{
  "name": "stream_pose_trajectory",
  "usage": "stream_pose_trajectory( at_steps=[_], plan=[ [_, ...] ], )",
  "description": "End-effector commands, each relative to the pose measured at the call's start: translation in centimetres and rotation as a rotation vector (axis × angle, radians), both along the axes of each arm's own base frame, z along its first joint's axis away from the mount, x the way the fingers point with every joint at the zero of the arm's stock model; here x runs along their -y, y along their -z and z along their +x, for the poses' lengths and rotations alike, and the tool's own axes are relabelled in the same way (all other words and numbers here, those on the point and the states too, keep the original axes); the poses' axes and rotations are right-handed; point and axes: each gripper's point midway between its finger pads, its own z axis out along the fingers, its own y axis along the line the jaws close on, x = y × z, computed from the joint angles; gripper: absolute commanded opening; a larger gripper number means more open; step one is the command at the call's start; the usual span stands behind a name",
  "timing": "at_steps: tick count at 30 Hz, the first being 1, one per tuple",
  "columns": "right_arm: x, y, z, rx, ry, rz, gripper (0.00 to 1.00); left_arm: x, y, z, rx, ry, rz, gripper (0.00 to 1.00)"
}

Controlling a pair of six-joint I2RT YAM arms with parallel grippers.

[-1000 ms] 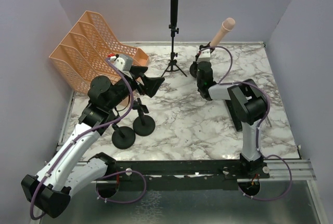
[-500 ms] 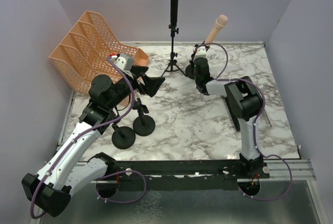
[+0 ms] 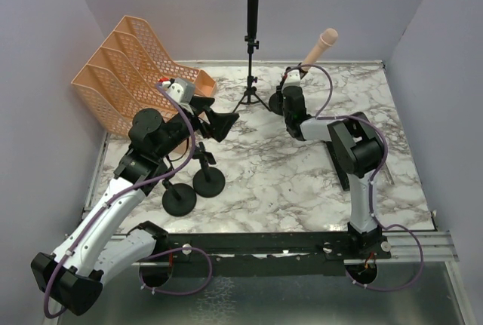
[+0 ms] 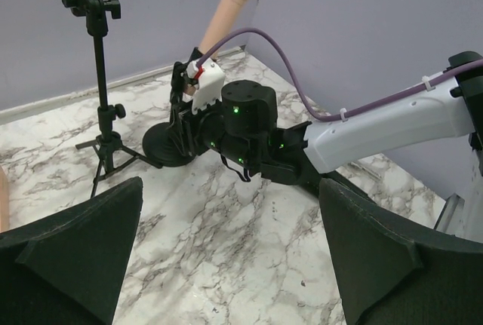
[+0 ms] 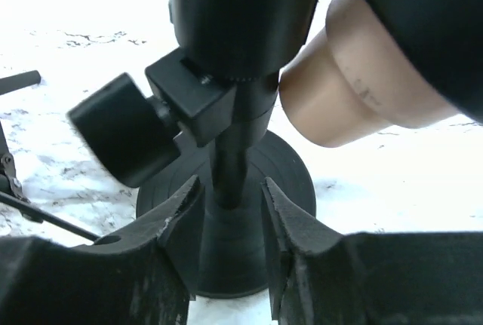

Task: Attach the microphones to the stand

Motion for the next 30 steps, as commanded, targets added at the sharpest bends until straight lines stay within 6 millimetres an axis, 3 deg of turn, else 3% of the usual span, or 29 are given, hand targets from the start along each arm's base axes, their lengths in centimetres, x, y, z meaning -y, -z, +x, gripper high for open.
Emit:
stream_pose_trajectory(
  at_steps=[1, 10, 18, 21, 26, 30],
  plan=[
    [0.2, -3.5, -0.3, 0.079, -0.004, 0.032, 0.41, -0.3, -2.0, -0.7, 0.051, 0.005, -0.006, 0.98],
    [0.3, -6.1, -2.6, 0.092, -0.023, 0.092, 0.56, -0.7, -0.8, -0.6, 0.026, -0.017, 0.017, 0.98],
    [-2.7, -6.1, -8.9, -0.01, -0.171, 0.184, 0.68, -1.3, -0.5, -1.1, 0.026, -0.034, 0.003, 0.98],
    [-4.6, -6.9, -12.0, -0.033, -0.236, 0.226, 0.68, -1.4, -0.7, -1.3, 0.027, -0.037, 0.0, 0.98],
    [-10.6, -8.3, -18.9, -0.068, -0.499, 0.231, 0.67, -1.7, -1.4, -1.6, 0.029, -0.041, -0.022, 0.98],
    [-14.6, -7.1, -24.1, -0.08, -0.695, 0.176, 0.64, -1.8, -2.0, -1.9, 0.034, -0.039, -0.043, 0.98]
  ],
)
